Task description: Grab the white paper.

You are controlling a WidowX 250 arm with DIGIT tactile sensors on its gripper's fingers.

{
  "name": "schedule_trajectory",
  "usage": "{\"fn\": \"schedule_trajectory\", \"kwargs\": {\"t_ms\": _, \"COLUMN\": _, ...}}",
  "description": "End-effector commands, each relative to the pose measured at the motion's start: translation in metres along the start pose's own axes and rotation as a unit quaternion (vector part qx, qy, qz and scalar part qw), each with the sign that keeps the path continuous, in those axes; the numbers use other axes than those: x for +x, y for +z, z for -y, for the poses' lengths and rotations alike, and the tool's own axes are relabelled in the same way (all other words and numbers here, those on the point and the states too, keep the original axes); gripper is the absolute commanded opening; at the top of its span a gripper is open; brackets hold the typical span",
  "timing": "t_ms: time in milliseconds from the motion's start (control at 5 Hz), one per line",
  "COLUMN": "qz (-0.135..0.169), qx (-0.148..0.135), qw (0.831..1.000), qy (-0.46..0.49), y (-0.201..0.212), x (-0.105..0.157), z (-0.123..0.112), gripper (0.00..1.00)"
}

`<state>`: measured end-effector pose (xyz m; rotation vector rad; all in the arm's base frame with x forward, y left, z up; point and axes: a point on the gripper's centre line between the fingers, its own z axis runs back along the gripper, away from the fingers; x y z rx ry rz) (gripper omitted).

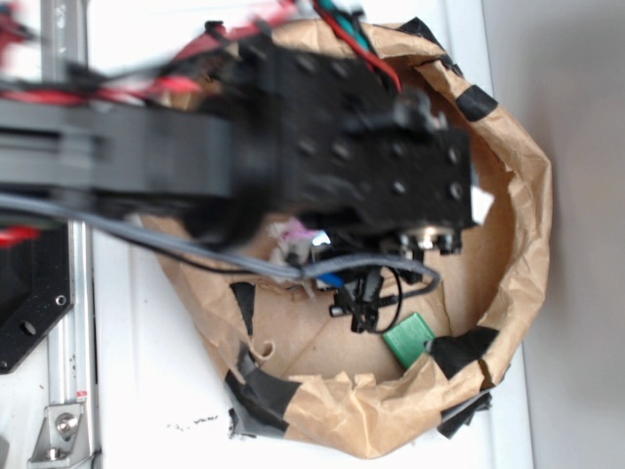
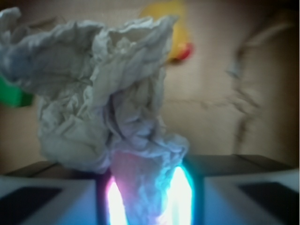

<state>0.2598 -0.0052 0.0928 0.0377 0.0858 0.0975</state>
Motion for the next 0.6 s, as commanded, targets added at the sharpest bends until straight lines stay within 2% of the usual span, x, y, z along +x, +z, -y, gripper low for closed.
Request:
{"fn": "schedule_trajectory", "kwargs": {"t_ms": 0, "qz": 0.063, "qx": 0.028, "qw": 0.987, "qy": 0.148, "y": 0.100, "x": -0.029, "z": -0.033, "gripper": 0.00}}
{"fn": "schedule_trajectory", "kwargs": {"t_ms": 200, "qz": 0.065, "qx": 0.046, "qw": 0.972, "qy": 0.220, "y": 0.107, "x": -0.040, "z": -0.045, "gripper": 0.00}}
{"fn": "schedule_trajectory", "kwargs": {"t_ms": 400, "qz": 0.066, "qx": 0.036, "qw": 0.975, "qy": 0.210, "y": 0.107, "x": -0.040, "z": -0.041, "gripper": 0.00}}
